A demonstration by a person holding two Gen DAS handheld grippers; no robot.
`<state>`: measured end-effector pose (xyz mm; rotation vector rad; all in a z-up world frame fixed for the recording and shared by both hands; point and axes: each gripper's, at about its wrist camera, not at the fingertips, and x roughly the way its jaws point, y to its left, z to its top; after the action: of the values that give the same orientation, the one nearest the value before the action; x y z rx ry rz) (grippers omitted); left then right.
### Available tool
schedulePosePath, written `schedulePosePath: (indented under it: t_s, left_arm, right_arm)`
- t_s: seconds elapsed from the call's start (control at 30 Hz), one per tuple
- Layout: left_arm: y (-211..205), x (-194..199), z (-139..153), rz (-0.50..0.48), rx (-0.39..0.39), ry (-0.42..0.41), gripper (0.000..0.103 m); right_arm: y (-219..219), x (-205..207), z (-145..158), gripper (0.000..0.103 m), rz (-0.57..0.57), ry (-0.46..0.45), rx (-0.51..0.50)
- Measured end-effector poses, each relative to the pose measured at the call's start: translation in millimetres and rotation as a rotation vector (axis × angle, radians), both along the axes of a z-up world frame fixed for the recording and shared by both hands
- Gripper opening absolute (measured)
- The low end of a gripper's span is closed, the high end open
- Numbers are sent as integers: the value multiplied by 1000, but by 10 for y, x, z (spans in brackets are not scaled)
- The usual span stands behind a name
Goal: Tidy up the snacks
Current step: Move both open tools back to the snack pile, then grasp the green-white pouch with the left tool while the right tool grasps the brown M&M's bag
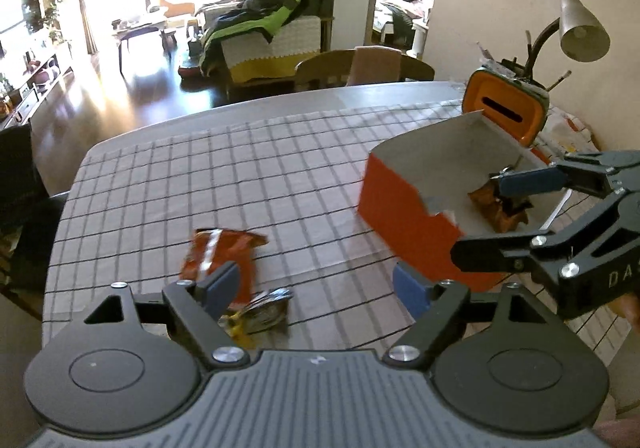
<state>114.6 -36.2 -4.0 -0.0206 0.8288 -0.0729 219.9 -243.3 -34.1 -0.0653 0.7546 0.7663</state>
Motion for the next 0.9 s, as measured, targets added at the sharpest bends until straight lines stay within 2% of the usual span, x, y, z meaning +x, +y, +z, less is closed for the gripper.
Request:
schedulePosePath:
  t_s: [0.3, 0.6, 0.8, 0.9]
  left_arm:
    - [615, -325, -230, 26, 17, 36, 84]
    - [1158, -527, -525, 38, 36, 90, 84]
    - [1391, -556, -813, 24, 41, 152, 84]
    - [1482, -535, -990, 18, 46, 203, 84]
  right_arm:
    - [543, -145, -212, 103, -15, -5, -75]
    - [990, -200, -547, 103, -39, 38, -92]
    - [1263, -150, -796, 102, -64, -2, -150]
    - [1411, -70, -977, 98, -62, 0, -212]
